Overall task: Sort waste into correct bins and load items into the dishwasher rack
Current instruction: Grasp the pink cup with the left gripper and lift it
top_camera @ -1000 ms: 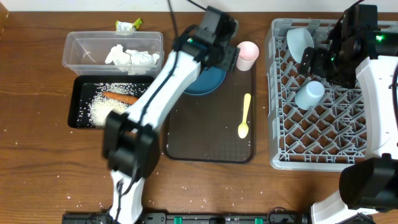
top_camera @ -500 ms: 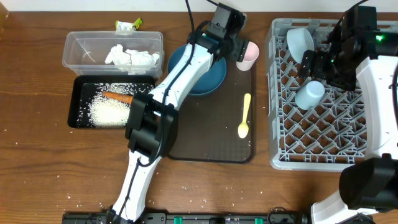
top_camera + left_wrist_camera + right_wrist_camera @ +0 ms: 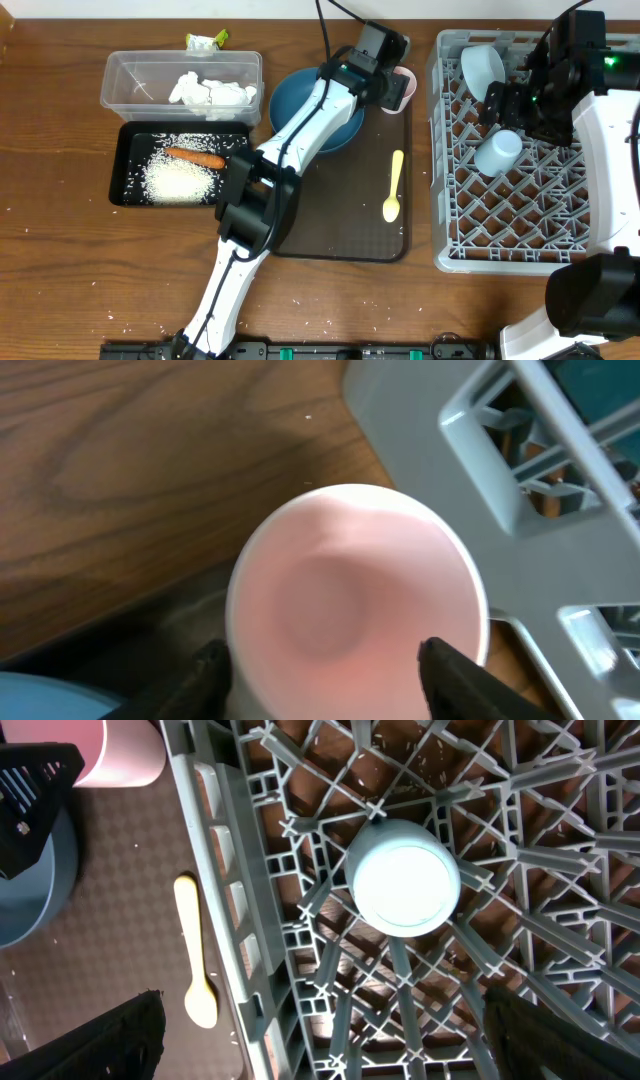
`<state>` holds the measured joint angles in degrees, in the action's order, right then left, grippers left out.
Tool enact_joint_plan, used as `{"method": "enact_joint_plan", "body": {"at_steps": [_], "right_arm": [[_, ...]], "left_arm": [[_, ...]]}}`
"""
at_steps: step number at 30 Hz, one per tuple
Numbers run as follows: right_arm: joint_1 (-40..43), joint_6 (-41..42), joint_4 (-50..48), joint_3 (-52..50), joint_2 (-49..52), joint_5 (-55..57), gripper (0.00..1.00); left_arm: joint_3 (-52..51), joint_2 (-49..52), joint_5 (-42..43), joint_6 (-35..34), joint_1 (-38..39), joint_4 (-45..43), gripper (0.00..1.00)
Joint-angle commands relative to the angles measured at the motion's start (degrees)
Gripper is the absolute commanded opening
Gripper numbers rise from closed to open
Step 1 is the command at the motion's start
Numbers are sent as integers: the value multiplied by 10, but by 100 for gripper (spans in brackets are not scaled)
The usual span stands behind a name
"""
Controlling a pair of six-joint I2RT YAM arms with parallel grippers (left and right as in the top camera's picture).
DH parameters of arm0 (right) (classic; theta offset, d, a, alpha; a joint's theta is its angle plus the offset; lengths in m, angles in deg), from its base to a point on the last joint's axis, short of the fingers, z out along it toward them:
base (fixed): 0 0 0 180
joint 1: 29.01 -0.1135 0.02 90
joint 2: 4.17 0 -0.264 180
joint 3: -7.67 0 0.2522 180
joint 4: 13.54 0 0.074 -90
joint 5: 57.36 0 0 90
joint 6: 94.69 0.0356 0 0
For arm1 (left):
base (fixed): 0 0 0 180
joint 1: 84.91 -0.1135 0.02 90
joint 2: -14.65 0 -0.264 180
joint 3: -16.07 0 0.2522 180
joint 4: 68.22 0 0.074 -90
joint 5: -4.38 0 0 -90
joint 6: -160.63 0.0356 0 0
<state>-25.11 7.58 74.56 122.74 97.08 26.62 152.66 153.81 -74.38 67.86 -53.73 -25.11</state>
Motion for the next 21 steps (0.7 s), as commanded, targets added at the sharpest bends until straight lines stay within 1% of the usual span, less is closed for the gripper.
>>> {"method": "enact_joint_plan", "body": {"at_steps": [1, 4, 6, 11, 14, 18, 21], "right_arm": [[2, -17, 2, 10, -5, -2, 99], [2, -19, 3, 10, -5, -2, 98], [2, -19, 3, 10, -5, -2, 98], [2, -19, 3, 10, -5, -2, 98], [2, -19, 3, 10, -5, -2, 98], [2, -19, 3, 10, -5, -2, 98], [2, -19, 1, 10, -5, -3, 98]], "left_arm": [[12, 10, 1, 6, 1, -1, 60], [12, 20, 1, 6, 1, 6, 53], [12, 25, 1, 6, 1, 12, 44], [12, 25, 1, 6, 1, 16, 29], [12, 25, 1, 3, 1, 17, 12], [12, 18, 1, -6, -1, 30, 6], [12, -3, 1, -10, -6, 57, 6]]}}
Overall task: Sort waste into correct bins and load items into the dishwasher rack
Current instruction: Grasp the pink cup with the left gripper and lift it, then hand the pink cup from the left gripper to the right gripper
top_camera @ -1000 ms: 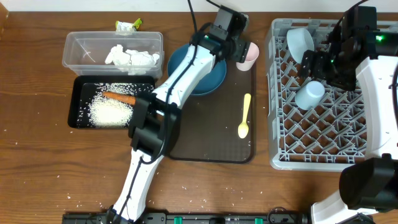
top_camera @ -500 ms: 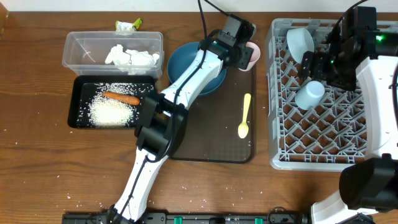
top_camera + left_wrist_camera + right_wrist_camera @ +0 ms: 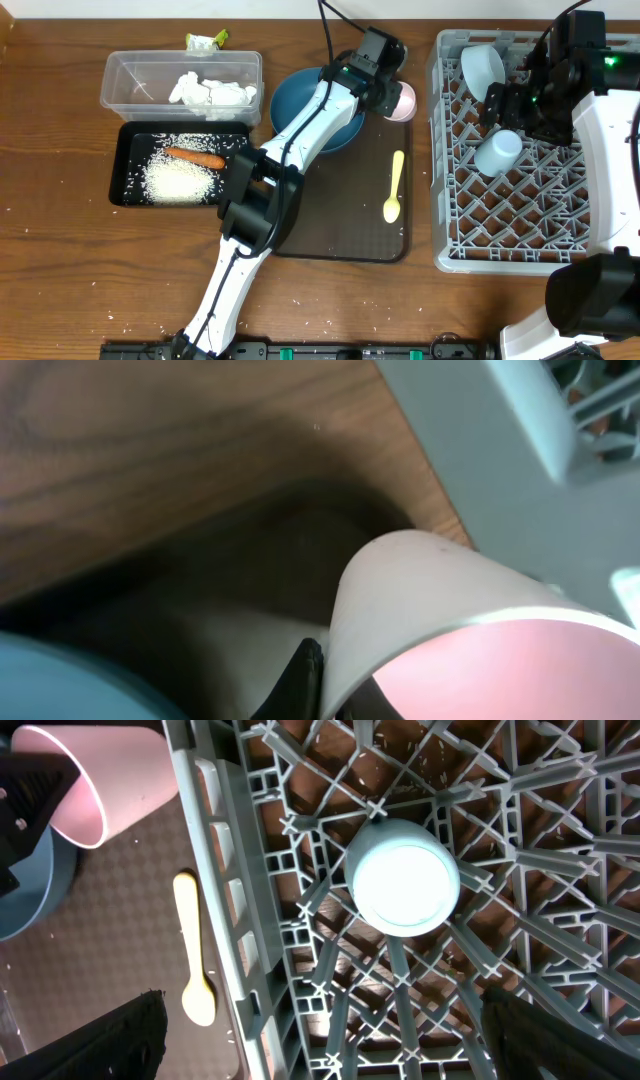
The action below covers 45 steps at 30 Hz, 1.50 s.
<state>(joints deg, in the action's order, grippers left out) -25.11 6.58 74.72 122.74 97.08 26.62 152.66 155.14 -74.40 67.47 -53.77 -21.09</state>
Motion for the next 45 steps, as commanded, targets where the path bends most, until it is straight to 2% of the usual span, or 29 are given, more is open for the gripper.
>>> {"method": "enact_joint_plan", "body": {"at_steps": [1, 5, 9, 14, 18, 21, 25, 30, 37, 45], "right_arm": [[2, -9, -1, 10, -5, -3, 98], [2, -8, -7, 10, -5, -9, 98], [-1, -12, -19, 10, -5, -57, 98], [-15, -87, -76, 5, -5, -229, 98], [-31, -139, -118, 2, -5, -363, 95], [-47, -175, -138, 1, -5, -459, 94], [-72, -247, -157, 1, -5, -578, 91], [-110, -258, -185, 1, -5, -615, 90], [-150, -259, -203, 1, -5, -620, 82], [-162, -264, -205, 1, -5, -669, 79]], "left_arm": [[12, -21, 1, -8, -7, 23, 6], [12, -68, 6, -30, -23, 76, 6], [12, -127, 77, -31, -54, 169, 6], [12, -187, 270, -7, -127, 268, 6], [12, -200, 503, 60, -195, 314, 6], [4, -199, 608, 120, -226, 363, 6], [-10, -199, 651, 224, -235, 453, 6], [-19, -199, 717, 320, -232, 533, 6], [-19, -199, 721, 328, -232, 533, 6], [-19, -199, 742, 327, -232, 514, 6]]}}
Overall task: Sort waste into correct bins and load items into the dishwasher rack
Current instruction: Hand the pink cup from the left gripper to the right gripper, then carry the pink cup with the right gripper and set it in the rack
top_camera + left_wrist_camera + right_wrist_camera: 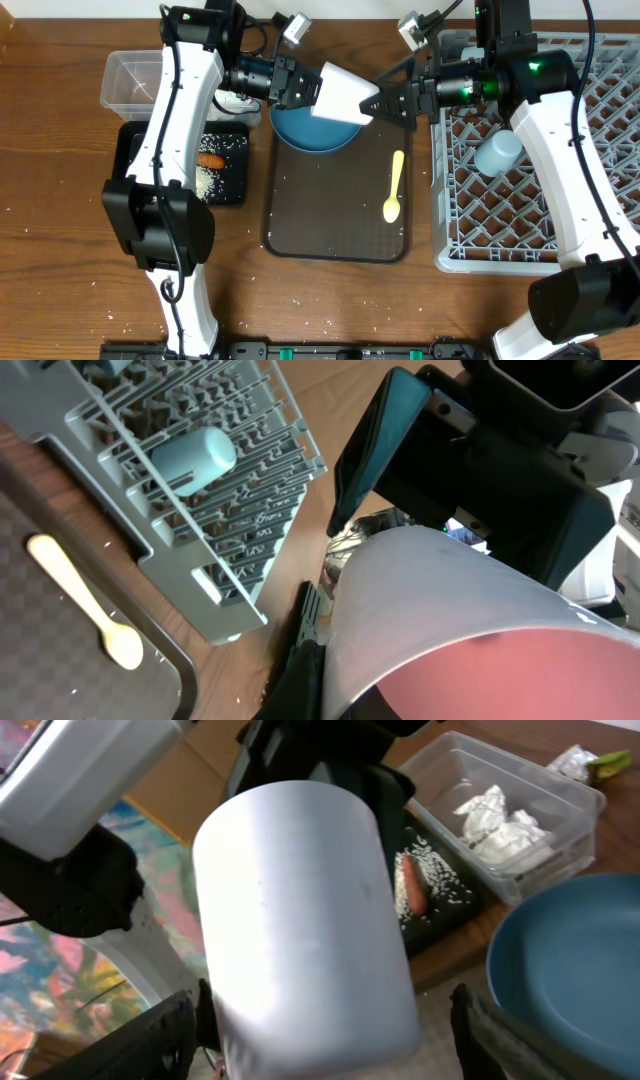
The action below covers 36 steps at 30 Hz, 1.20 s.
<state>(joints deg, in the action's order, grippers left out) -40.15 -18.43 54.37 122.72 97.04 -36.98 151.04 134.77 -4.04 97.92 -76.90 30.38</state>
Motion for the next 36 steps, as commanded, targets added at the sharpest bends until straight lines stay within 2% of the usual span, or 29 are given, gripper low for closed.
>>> {"method": "enact_joint_plan", "body": {"at_steps": [1, 11, 15, 18, 22, 25, 27, 28, 36], "right_arm": [[-14, -14, -4, 2, -5, -33, 78], [-49, -13, -50, 2, -5, -33, 65], [-51, 0, -65, 2, -5, -33, 63], [-51, 0, -67, 2, -5, -33, 56], [-51, 0, -67, 2, -5, -32, 42], [-50, 0, -66, 2, -5, -25, 42], [-48, 0, -66, 2, -5, -17, 41], [-45, 5, -66, 2, -5, -10, 42], [9, 51, -40, 2, -5, 81, 41]], "left_arm": [[-2, 5, 47, 23, -1, -1, 6], [-2, 5, 61, 23, 9, 0, 6], [-2, 5, 60, 23, 17, -1, 6], [-2, 5, 58, 23, 21, -1, 6], [-2, 5, 57, 23, 21, -1, 7], [-2, 5, 42, 23, 21, -3, 16], [-2, 5, 28, 23, 21, -2, 17], [-2, 5, 23, 23, 21, -2, 21], [-2, 5, -35, 23, 21, -26, 22]]}}
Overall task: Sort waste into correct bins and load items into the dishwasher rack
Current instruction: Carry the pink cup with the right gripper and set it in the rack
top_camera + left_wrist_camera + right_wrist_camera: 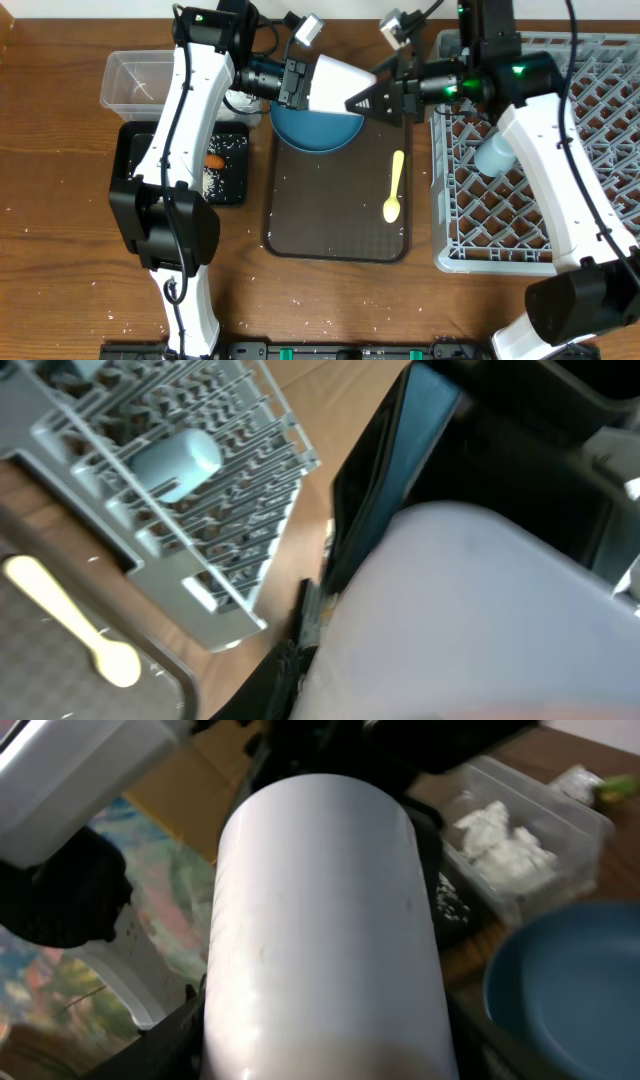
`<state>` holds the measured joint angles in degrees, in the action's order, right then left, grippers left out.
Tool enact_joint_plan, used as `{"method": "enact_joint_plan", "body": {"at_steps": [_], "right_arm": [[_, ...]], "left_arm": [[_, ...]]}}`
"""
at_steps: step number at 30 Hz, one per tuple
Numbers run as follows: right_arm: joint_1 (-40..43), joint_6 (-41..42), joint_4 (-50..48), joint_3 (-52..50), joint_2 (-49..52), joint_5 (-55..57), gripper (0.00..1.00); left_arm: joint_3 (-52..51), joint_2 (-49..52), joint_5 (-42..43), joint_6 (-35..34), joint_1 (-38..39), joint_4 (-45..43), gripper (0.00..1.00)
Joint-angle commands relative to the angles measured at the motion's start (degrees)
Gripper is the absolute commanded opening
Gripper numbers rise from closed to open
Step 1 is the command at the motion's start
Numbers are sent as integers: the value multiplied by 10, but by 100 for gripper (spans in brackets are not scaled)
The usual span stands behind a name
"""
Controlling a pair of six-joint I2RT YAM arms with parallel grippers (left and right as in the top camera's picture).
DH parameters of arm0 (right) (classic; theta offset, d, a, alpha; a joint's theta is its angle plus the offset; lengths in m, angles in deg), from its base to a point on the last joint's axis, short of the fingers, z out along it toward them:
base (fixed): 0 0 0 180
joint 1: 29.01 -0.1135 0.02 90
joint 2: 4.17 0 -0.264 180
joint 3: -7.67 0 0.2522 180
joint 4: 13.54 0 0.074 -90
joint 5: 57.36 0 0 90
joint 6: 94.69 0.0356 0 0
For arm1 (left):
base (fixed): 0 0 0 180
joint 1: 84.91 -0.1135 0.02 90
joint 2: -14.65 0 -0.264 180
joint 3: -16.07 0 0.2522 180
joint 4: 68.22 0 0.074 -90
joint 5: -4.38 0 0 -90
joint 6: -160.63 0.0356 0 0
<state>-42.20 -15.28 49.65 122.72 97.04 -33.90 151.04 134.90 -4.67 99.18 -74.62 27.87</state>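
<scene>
The pink cup (pixel 335 82), white on the outside, hangs sideways in the air above the blue plate (pixel 315 132). My left gripper (pixel 305 84) is shut on its rim, and one dark finger lies against the cup wall (pixel 480 610) in the left wrist view. My right gripper (pixel 366 100) meets the cup from the right. It is open, with a finger on each side of the cup's base (pixel 320 920). Whether those fingers touch the cup I cannot tell. The grey dish rack (pixel 438 200) at the right holds an upturned light blue cup (pixel 495 155).
A yellow spoon (pixel 394 190) lies on the brown mat (pixel 330 215). At the left are a black tray (pixel 225 190) with rice and a carrot, and behind it a clear bin (pixel 125 85) of crumpled tissue.
The right gripper has come closer to the cup, so its open fingers now stand on either side of the base. The cup and the left gripper have shifted slightly up and left.
First my left gripper stood open around the pink cup on the mat, and the right one hung over the rack. Then the left was shut on the tilted cup's rim. Later the cup was aloft over the plate, facing the right gripper, which now straddles it.
</scene>
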Motion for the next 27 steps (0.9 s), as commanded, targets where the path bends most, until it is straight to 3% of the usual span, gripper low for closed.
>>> {"method": "enact_joint_plan", "body": {"at_steps": [1, 11, 18, 23, 27], "right_arm": [[39, 20, 17, 2, -5, 54, 41], [160, -3, 103, 2, -5, 73, 40], [217, 42, 182, 2, -6, 223, 40], [217, 95, 247, 2, -7, 377, 40], [217, 124, 302, 2, -11, 461, 39]], "left_arm": [[-2, 4, -34, 10, -2, -4, 22], [-2, 4, -34, 10, -2, -14, 23], [-2, 4, -44, 10, -2, -31, 23], [-2, 4, -118, 10, -2, -43, 23], [-2, 4, -230, 2, -2, -43, 23]]}}
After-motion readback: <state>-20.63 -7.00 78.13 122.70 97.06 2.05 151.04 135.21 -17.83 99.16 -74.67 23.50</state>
